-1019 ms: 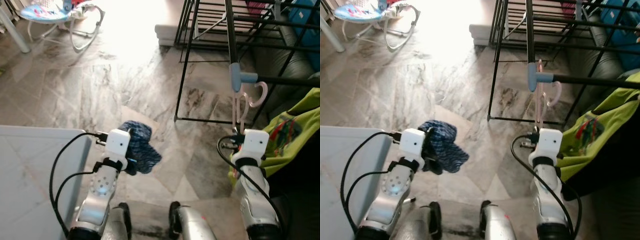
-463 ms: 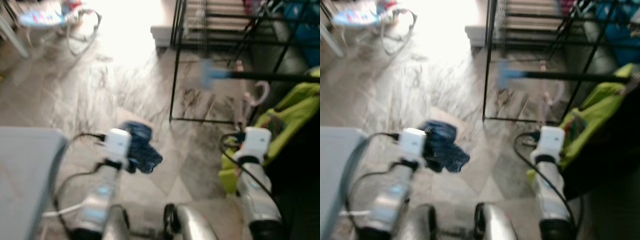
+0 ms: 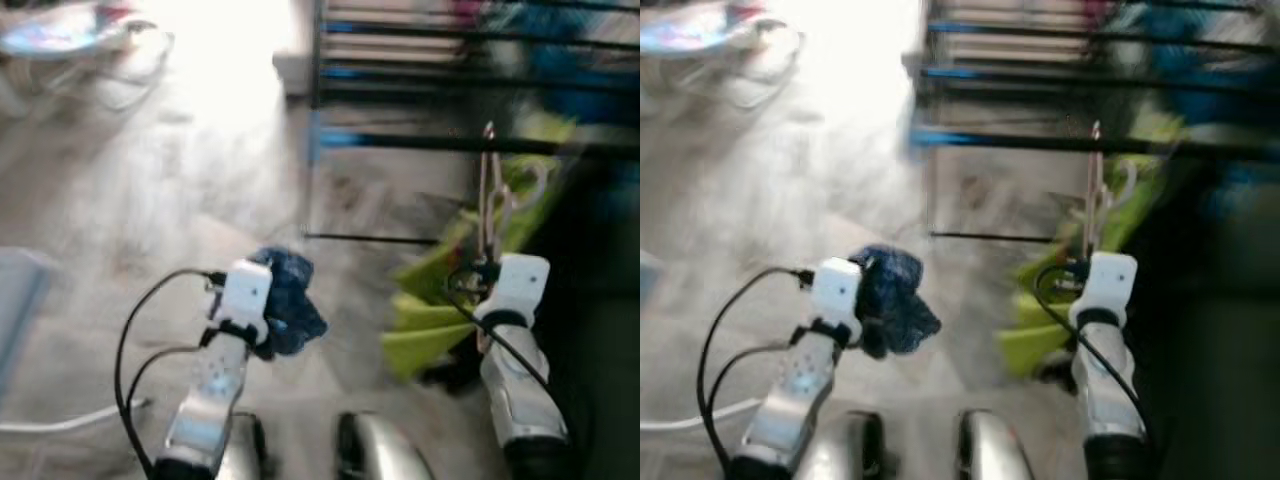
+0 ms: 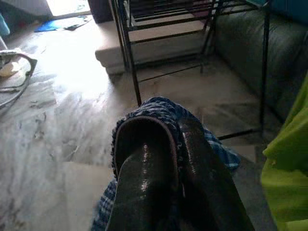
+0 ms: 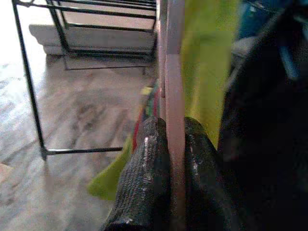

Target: Hang hanger

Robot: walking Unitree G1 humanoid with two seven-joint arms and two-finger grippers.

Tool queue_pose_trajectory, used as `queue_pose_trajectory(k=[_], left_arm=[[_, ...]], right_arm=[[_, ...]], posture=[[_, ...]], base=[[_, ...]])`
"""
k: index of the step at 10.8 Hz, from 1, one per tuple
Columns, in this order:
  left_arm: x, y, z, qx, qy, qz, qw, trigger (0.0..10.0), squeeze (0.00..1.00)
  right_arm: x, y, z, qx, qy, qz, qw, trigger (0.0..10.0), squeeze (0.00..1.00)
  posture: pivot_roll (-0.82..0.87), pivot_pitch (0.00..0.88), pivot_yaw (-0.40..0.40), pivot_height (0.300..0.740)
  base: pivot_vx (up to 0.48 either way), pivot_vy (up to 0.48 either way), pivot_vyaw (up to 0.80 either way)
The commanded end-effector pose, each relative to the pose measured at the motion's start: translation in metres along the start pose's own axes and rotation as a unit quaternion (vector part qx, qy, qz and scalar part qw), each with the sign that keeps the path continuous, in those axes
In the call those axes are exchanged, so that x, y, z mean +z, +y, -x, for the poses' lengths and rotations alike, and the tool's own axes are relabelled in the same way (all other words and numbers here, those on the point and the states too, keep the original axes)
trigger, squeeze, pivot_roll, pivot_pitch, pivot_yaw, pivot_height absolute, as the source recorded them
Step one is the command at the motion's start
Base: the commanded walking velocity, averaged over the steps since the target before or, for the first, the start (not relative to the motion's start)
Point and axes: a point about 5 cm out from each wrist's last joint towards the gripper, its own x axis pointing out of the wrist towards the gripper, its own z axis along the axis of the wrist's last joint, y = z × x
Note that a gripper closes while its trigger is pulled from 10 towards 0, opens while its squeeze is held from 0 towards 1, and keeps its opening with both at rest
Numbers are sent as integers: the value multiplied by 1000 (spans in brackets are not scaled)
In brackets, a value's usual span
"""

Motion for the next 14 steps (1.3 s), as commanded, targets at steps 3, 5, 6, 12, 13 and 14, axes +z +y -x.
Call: queue_pose_trajectory(k=[3,5,6,12,13,14], left_arm=[[-5,12,5,45,8,11,999,10000,0],[-6,15,7,51,6,3,999,10000,0],[-6,15,7,52,7,2,999,10000,0],[-6,13,5,46,7,1,999,10000,0],[-6,12,5,45,7,1,999,10000,0],[-6,12,5,43,7,1,999,10000,0]], right_arm=[[-5,14,2,46,17,-12,999,10000,0],[-7,18,5,61,19,-10,998,10000,0],[-7,19,5,62,19,-10,998,10000,0],[-6,19,4,66,21,-9,998,10000,0],[-6,20,4,67,21,-9,997,10000,0],[-7,21,4,69,21,-9,997,10000,0]], posture=[[18,218,-41,740],[20,217,-43,740],[19,218,-43,740],[17,217,-41,740],[17,217,-41,740],[18,216,-41,740]], base=[[0,0,0],[0,0,0],[-244,0,0],[-256,0,0],[-386,0,0],[-416,0,0]])
